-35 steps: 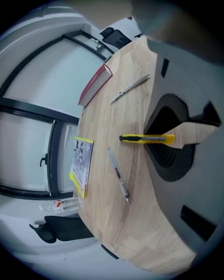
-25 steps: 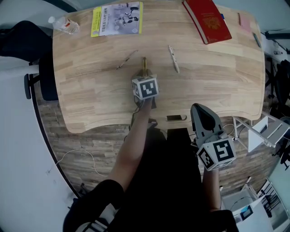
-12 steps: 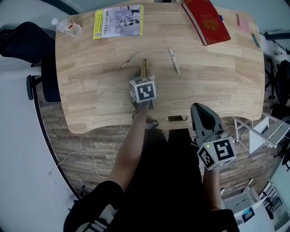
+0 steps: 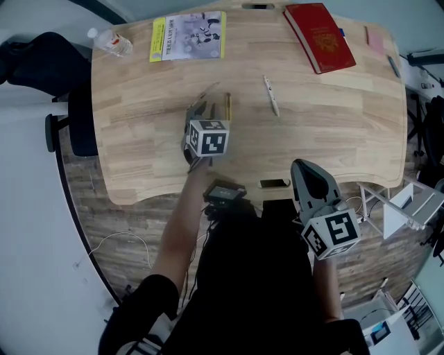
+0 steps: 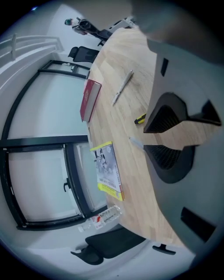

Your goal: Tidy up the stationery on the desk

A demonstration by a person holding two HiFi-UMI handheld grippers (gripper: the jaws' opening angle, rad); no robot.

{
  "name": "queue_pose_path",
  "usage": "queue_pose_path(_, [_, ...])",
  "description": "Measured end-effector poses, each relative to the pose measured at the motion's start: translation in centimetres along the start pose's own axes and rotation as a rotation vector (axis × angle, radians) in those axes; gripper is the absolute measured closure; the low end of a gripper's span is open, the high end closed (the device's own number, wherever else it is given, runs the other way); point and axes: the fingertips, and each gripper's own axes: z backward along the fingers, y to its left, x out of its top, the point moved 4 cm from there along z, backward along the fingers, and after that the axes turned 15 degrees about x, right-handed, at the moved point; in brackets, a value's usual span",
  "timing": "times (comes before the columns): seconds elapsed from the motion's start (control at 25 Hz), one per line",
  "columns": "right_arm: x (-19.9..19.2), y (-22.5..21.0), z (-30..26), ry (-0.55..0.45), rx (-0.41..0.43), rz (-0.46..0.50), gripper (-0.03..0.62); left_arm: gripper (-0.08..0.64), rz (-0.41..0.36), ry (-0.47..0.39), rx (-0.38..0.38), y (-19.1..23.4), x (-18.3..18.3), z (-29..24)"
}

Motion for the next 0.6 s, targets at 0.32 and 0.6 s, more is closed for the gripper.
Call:
queue_pose_path(0.32, [-0.3, 0.4, -0.6, 0.026, 0.018, -0.005, 0.571, 0.451, -0.166, -0.017, -0.041, 2.0, -0.2, -1.9])
queue_pose_path(0.6, [-0.5, 0.5, -0.7, 0.041, 0.026, -0.013, 0.571, 0.449, -0.355, -0.03, -0.086, 1.7, -0.2, -4.1])
